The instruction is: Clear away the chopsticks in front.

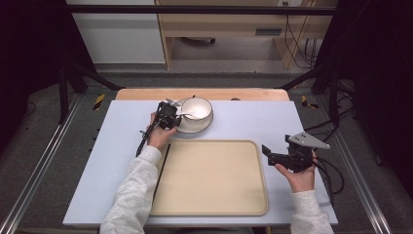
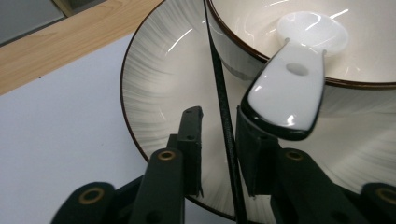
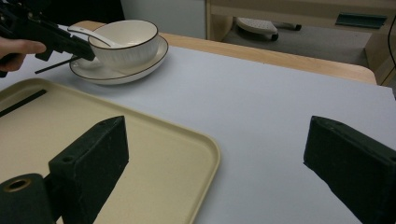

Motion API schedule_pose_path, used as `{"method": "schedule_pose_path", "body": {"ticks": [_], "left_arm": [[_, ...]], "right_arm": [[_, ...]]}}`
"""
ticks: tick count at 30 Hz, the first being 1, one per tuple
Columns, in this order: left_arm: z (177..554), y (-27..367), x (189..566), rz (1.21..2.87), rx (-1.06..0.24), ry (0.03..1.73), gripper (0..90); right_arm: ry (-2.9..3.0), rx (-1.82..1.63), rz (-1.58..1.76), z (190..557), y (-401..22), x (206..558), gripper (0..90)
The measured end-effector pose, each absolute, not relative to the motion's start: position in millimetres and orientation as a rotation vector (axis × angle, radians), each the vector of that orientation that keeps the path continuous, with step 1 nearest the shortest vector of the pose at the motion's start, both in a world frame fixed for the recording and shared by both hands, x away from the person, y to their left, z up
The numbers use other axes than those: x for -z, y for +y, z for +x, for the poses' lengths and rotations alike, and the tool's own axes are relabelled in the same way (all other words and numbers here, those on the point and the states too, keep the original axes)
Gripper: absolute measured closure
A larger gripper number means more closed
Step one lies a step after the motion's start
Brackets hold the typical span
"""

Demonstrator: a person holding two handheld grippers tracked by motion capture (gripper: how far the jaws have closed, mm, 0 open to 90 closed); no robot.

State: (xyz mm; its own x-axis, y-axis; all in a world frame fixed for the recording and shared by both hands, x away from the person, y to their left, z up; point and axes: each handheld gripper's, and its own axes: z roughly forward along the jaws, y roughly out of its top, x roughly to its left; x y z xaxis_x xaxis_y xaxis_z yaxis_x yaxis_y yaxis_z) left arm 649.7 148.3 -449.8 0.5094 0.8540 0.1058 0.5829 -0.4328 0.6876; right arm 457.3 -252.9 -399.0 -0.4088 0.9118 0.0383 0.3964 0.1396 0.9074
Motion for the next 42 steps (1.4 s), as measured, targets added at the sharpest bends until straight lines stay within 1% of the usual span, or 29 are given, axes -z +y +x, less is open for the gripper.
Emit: {"method": "schedule_pose_path", "body": {"ticks": [5,11,19,24,30,35,42], "left_arm": [[650.4,148.8,450.2,2.149,-0.586,1.184,82.3],[650.1,149.5,449.7,2.140,-0.579,1.203,85.2],[644.4,154.2,447.4,2.112,-0.559,1.223,85.7],[636.7,164.9,441.8,2.096,-0.567,1.236,85.7],[619.8,179.7,428.6,2.055,-0.620,1.260,85.8],[608.0,189.7,423.0,2.017,-0.636,1.286,85.8],[578.2,203.0,412.8,1.938,-0.665,1.324,85.8]], "right_arm": [[1.885,-1.235,1.249,457.7,-252.5,399.5,6.8],[1.882,-1.237,1.251,457.6,-252.3,399.3,6.8],[1.881,-1.235,1.249,457.5,-252.5,399.2,6.9],[1.877,-1.233,1.250,457.0,-253.9,398.2,6.8],[1.874,-1.233,1.252,456.6,-253.9,398.0,6.9],[1.873,-1.236,1.250,456.3,-254.4,397.4,6.9],[1.869,-1.238,1.252,455.8,-254.9,396.7,6.9]]}}
